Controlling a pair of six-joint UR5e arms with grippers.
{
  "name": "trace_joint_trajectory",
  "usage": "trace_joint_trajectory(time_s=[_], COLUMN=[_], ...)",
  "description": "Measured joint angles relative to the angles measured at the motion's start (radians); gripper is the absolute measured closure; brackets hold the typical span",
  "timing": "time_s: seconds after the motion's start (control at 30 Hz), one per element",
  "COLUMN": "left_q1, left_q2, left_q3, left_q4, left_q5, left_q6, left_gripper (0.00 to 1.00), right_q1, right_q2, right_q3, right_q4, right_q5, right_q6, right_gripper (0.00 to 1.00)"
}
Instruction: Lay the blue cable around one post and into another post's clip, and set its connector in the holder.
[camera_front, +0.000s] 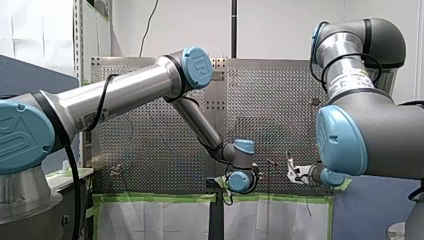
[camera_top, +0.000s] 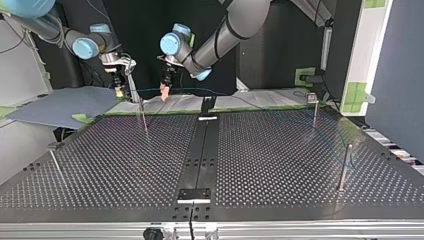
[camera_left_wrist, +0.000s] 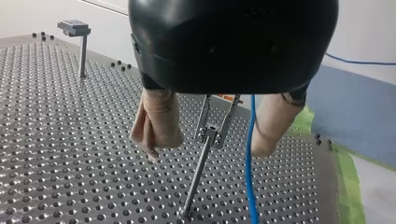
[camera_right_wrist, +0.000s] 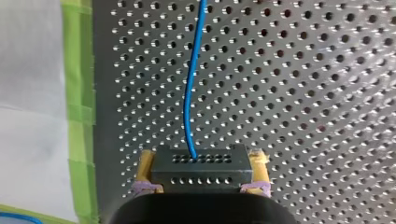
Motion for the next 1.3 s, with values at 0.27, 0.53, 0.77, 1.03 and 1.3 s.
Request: trace_joint_trajectory(time_s=[0.27,0.53,0.77,1.03,1.3], left_q1=[0.004,0.018,0.028,0.035,0.030], left_q2=[-0.045,-0.060,-0.060,-0.060,-0.060], left_q3=[0.043,0.088,0.096,0.096,0.082], left_q4=[-0.035,-0.047,-0.037,-0.015,0.039], left_q5=[-0.006,-0.039,-0.048,-0.034,-0.044], left_q6=[0.008,0.011,0.011,0.020,0.028], left_gripper=[0.00,0.00,0.00,1.00,1.00], right_q1=[-0.001,0.003,0.005,0.001,-0.012], right_q2=[-0.011,-0.011,-0.011,-0.011,-0.010], right_q3=[0.000,0.002,0.003,0.003,-0.002], right_q4=[0.007,0.016,0.022,0.020,-0.037], right_q5=[-0.002,0.009,0.021,0.023,0.019], right_q6=[0.005,0.006,0.013,0.021,0.075], right_gripper=[1.00,1.00,1.00,1.00,1.00])
